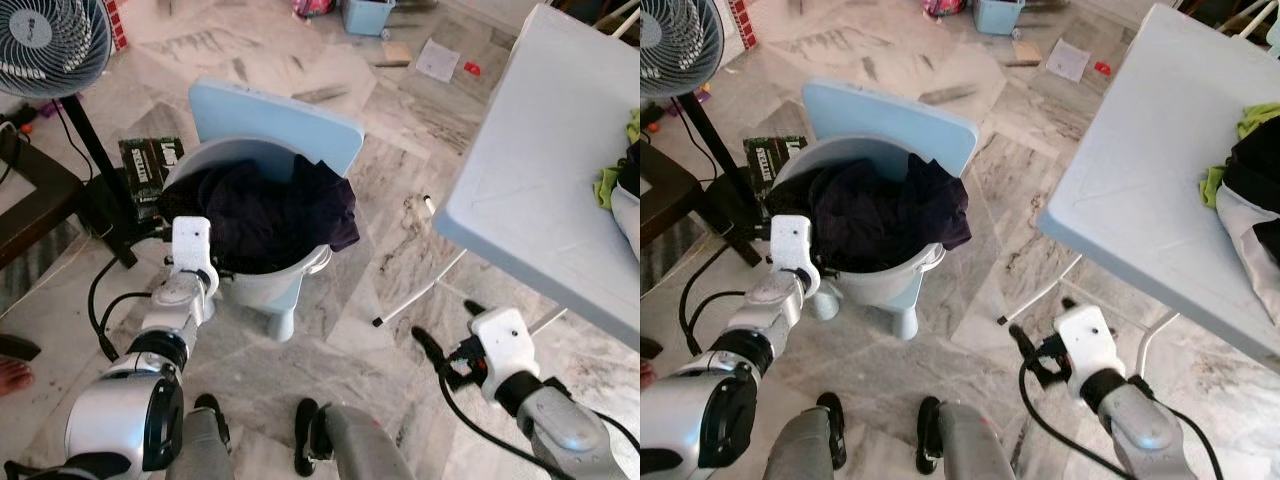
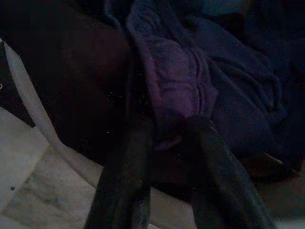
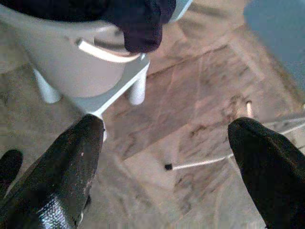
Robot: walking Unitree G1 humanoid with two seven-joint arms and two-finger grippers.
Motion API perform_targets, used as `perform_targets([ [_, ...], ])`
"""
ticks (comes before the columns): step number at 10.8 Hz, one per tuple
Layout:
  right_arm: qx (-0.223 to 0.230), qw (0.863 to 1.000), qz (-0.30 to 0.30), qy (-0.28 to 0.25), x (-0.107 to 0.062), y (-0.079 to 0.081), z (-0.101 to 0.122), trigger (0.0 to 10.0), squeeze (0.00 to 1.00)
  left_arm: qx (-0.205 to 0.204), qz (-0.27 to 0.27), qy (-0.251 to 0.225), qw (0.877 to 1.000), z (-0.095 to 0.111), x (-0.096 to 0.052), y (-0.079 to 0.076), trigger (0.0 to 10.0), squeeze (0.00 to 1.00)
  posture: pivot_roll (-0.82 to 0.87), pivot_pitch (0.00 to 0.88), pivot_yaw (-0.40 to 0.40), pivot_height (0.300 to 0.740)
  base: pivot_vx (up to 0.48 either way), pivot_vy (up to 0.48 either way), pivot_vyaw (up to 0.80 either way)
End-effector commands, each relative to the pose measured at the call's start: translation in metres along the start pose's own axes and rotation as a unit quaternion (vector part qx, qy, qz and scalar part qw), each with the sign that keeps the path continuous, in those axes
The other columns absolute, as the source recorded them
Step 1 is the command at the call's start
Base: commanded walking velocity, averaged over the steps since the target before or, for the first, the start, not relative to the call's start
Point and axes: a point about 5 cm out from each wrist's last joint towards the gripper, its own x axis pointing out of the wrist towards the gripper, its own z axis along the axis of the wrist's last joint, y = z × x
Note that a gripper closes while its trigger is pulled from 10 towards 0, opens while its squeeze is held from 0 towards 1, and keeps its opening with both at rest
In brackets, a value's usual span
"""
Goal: Hang hanger
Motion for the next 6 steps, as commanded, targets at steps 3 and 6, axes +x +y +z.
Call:
perform_targets([
  [3,0.010,1.000,-0.010,0.023,-0.005,-0.006,-0.009,10.0,0.00,0.019,0.008,0.004,1.000,-0.003,-0.001,0.003,0.0,0.00,-0.32,0.233,-0.187,0.740,0.000,0.000,0.00],
  [6,0.040,0.999,0.015,-0.017,0.000,-0.001,0.003,10.0,0.00,0.073,0.035,-0.036,0.996,0.012,-0.001,0.014,0.0,0.00,-0.31,0.223,-0.181,0.740,0.000,0.000,0.00],
])
